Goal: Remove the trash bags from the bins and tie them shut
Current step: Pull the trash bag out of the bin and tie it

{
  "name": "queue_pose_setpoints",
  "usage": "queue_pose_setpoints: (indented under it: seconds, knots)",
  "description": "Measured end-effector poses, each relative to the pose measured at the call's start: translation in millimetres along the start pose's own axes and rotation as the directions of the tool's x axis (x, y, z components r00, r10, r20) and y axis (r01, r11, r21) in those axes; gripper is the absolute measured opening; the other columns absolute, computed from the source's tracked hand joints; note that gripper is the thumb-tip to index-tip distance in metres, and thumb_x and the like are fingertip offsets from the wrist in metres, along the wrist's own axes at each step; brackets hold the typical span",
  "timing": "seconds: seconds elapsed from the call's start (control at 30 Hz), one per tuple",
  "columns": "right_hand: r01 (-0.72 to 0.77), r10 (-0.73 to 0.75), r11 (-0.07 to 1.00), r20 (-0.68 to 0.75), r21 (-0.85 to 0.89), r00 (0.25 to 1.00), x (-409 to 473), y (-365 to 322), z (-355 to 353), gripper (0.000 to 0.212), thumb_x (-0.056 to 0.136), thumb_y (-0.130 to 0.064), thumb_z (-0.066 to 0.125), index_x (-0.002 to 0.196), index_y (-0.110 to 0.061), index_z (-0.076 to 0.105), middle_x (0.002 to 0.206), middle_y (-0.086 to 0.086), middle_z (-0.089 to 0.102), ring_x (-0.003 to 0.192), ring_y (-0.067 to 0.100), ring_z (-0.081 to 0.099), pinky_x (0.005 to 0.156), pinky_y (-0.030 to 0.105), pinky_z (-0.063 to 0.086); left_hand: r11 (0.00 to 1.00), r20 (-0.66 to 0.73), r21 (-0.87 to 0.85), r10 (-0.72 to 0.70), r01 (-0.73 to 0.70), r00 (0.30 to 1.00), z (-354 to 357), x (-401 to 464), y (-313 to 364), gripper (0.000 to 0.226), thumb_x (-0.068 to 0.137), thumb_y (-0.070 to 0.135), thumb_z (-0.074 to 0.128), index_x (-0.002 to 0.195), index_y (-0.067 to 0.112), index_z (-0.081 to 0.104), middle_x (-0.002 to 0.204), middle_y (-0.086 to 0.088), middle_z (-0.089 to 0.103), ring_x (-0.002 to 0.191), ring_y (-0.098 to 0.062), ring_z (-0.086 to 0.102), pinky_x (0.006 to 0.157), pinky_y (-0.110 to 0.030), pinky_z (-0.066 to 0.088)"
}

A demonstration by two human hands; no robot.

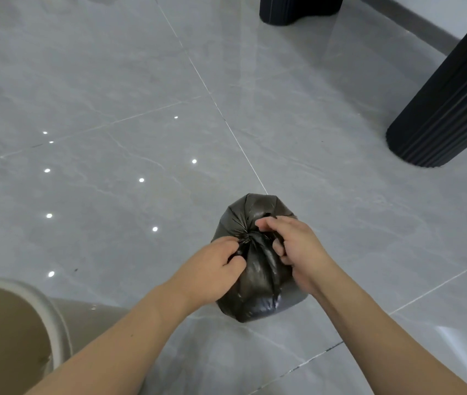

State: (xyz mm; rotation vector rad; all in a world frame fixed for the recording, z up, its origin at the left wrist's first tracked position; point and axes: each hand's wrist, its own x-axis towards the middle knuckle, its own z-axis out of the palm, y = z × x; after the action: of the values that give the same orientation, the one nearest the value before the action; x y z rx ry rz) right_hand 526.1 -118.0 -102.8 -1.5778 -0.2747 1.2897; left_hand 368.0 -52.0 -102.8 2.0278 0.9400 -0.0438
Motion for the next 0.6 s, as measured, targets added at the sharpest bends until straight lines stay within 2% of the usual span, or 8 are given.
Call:
queue_pose_setpoints:
  seconds: [0.03, 0.07, 0.1, 0.17, 0.3, 0.43, 0.5, 0.6]
  knots:
    - [0.024, -0.025, 0.997, -0.012, -0.075, 1.0, 0, 2, 1, 0.017, 0.093, -0.02, 0.057, 0.087, -0.014, 0.072, 0.078, -0.005, 0.07, 0.053, 0.006, 0.057, 0.048, 0.017, 0.045, 0.999, 0.025, -0.045, -0.027, 0.028, 0.999, -1, -2, 3, 0.021, 0.094, 0.02, 0.043, 0.079, 0.008, 0.051, 0.085, -0.003, 0.057, 0.078, -0.017, 0.054, 0.072, -0.037, 0.046]
    - [0.056, -0.06, 0.984, -0.022, -0.168, 0.998, 0, 6, 2, 0.015, 0.091, -0.021, 0.059, 0.086, -0.019, 0.073, 0.085, -0.004, 0.072, 0.07, 0.007, 0.066, 0.066, 0.023, 0.053, 0.995, 0.039, -0.08, -0.05, 0.053, 0.998, -2, -3, 5, 0.02, 0.095, 0.021, 0.043, 0.081, 0.01, 0.051, 0.083, -0.004, 0.058, 0.077, -0.018, 0.054, 0.071, -0.037, 0.044]
    - [0.096, -0.11, 0.953, -0.034, -0.288, 0.993, 2, 10, 2, 0.014, 0.089, -0.022, 0.059, 0.085, -0.024, 0.073, 0.095, -0.004, 0.071, 0.087, 0.009, 0.066, 0.083, 0.028, 0.052, 0.991, 0.04, -0.109, -0.072, 0.076, 0.997, -3, -3, 6, 0.019, 0.096, 0.023, 0.042, 0.082, 0.012, 0.05, 0.082, -0.006, 0.059, 0.078, -0.021, 0.055, 0.072, -0.038, 0.045]
    - [0.17, -0.2, 0.85, -0.007, -0.498, 0.98, 3, 16, 3, 0.017, 0.086, -0.02, 0.058, 0.084, -0.033, 0.068, 0.107, -0.009, 0.063, 0.099, 0.006, 0.06, 0.094, 0.029, 0.045, 0.984, 0.014, -0.147, -0.095, 0.096, 0.995, -5, -4, 7, 0.019, 0.098, 0.026, 0.042, 0.084, 0.015, 0.049, 0.08, -0.005, 0.059, 0.078, -0.021, 0.056, 0.073, -0.04, 0.046]
    - [0.263, -0.271, 0.606, 0.116, -0.751, 0.956, 2, 22, 3, 0.022, 0.08, -0.018, 0.055, 0.093, -0.035, 0.061, 0.108, -0.018, 0.053, 0.094, 0.004, 0.057, 0.086, 0.032, 0.047, 0.975, -0.034, -0.191, -0.12, 0.111, 0.992, -11, -3, 5, 0.02, 0.1, 0.027, 0.043, 0.084, 0.02, 0.051, 0.074, 0.003, 0.056, 0.067, -0.01, 0.05, 0.066, -0.032, 0.043]
    - [0.303, -0.313, 0.44, 0.172, -0.845, 0.934, 1, 22, 2, 0.032, 0.08, -0.013, 0.049, 0.102, -0.034, 0.056, 0.113, -0.018, 0.051, 0.094, 0.011, 0.057, 0.077, 0.034, 0.047, 0.979, -0.037, -0.182, -0.1, 0.092, 0.994, -20, -2, 3, 0.017, 0.097, 0.021, 0.044, 0.085, 0.024, 0.055, 0.087, -0.003, 0.067, 0.081, -0.018, 0.063, 0.081, -0.044, 0.051]
    - [0.325, -0.318, 0.376, 0.208, -0.868, 0.925, 3, 23, 1, 0.033, 0.08, -0.012, 0.048, 0.104, -0.034, 0.056, 0.112, -0.017, 0.05, 0.096, 0.013, 0.057, 0.075, 0.034, 0.047, 0.994, -0.053, -0.092, -0.064, 0.059, 0.997, -25, -2, 4, 0.015, 0.097, 0.02, 0.044, 0.089, 0.025, 0.056, 0.088, 0.002, 0.069, 0.078, -0.015, 0.064, 0.077, -0.038, 0.053]
    - [0.336, -0.277, 0.348, 0.246, -0.875, 0.929, 5, 24, -1, 0.027, 0.081, -0.02, 0.049, 0.103, -0.031, 0.06, 0.108, -0.015, 0.051, 0.094, 0.013, 0.055, 0.074, 0.033, 0.046, 0.991, -0.127, 0.13, 0.035, -0.018, 0.991, -35, 1, 6, 0.011, 0.096, 0.026, 0.05, 0.085, 0.029, 0.048, 0.069, 0.007, 0.059, 0.06, -0.009, 0.052, 0.058, -0.032, 0.044]
